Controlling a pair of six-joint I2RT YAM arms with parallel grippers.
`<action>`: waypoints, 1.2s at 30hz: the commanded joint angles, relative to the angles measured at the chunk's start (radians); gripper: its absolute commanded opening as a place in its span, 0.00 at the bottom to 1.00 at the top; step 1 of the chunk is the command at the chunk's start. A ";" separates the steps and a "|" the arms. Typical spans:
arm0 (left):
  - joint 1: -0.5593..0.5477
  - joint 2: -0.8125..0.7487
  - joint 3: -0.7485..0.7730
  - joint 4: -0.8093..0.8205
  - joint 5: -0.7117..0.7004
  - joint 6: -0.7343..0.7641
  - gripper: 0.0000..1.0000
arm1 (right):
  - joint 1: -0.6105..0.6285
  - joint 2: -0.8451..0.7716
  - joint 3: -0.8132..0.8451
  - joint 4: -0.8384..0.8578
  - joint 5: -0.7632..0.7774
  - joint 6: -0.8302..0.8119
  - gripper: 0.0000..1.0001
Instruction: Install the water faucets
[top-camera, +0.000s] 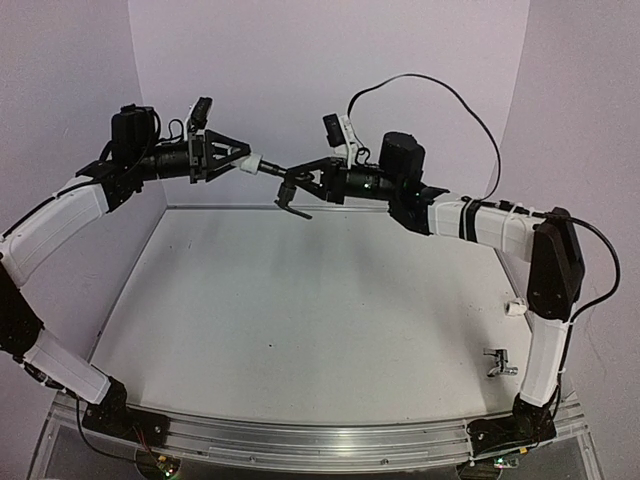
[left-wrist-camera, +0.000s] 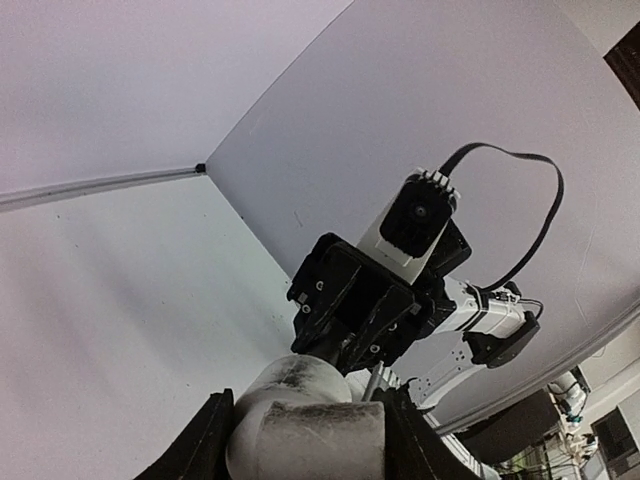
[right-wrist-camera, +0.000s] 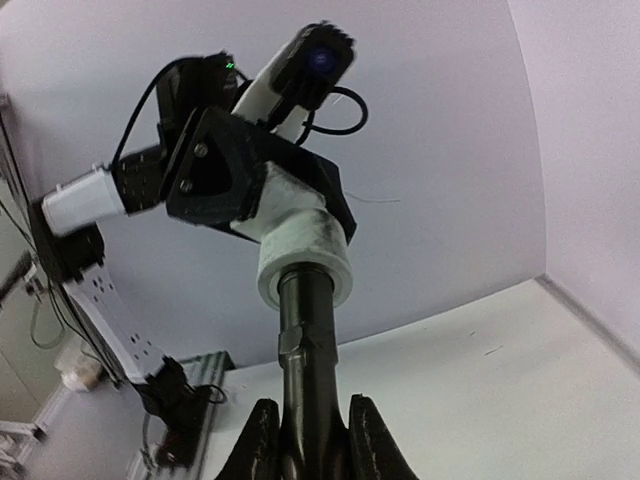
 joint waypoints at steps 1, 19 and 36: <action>-0.029 -0.052 -0.084 0.250 0.313 0.345 0.00 | -0.008 0.095 0.170 0.046 -0.095 0.450 0.03; -0.020 -0.081 -0.090 0.251 0.441 0.615 0.00 | -0.191 -0.016 -0.210 0.387 -0.034 1.058 0.64; -0.012 0.068 -0.033 0.253 0.188 -0.284 0.00 | 0.011 -0.436 -0.422 -0.143 0.342 -0.924 0.90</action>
